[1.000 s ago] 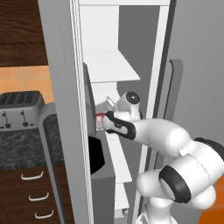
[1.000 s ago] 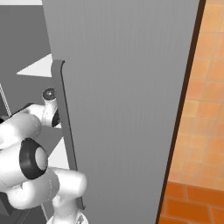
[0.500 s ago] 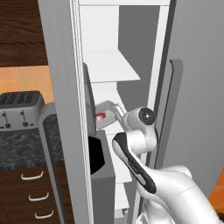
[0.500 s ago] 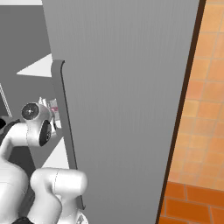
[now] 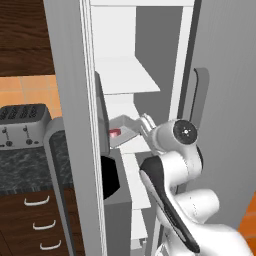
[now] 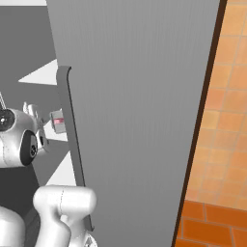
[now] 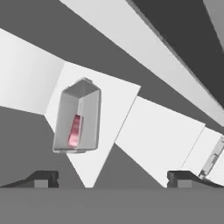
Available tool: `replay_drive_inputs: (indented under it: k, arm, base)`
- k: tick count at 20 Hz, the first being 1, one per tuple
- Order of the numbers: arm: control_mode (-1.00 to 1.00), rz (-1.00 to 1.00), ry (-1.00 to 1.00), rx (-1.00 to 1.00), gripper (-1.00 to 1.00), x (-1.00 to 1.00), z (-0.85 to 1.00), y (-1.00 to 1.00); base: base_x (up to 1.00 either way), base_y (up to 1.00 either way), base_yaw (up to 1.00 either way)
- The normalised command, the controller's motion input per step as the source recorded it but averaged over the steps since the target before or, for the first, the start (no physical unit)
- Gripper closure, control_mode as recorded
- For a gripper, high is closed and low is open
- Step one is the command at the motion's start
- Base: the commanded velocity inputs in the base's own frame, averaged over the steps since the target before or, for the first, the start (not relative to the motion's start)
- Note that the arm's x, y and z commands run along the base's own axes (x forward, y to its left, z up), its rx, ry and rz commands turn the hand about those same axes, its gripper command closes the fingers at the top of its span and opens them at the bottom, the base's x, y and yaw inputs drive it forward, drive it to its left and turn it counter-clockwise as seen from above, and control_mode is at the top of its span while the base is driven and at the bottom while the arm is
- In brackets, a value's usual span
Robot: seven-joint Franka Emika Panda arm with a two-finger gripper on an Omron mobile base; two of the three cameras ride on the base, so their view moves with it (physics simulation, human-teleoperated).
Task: Take the meat container that has the steak and place it on the second highest rack of the freezer. Then take the vegetable container that has the corn and lime and place it on the highest rack of the freezer.
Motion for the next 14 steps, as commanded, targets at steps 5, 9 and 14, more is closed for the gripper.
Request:
replay_drive_inputs:
  k: [5, 9, 14]
  arm:
    - [-1.00, 0.00, 0.00, 0.00, -1.00, -0.80, 0.49, -0.21]
    - [-1.00, 0.00, 0.00, 0.03, -1.00, -0.26, 0.20, -0.32]
    - [-1.00, 0.00, 0.01, 0.02, -1.00, -0.02, 0.00, -0.14]
  base:
    - [0.00, 0.00, 0.00]
    - [0.00, 0.00, 0.00]
    - [0.00, 0.00, 0.00]
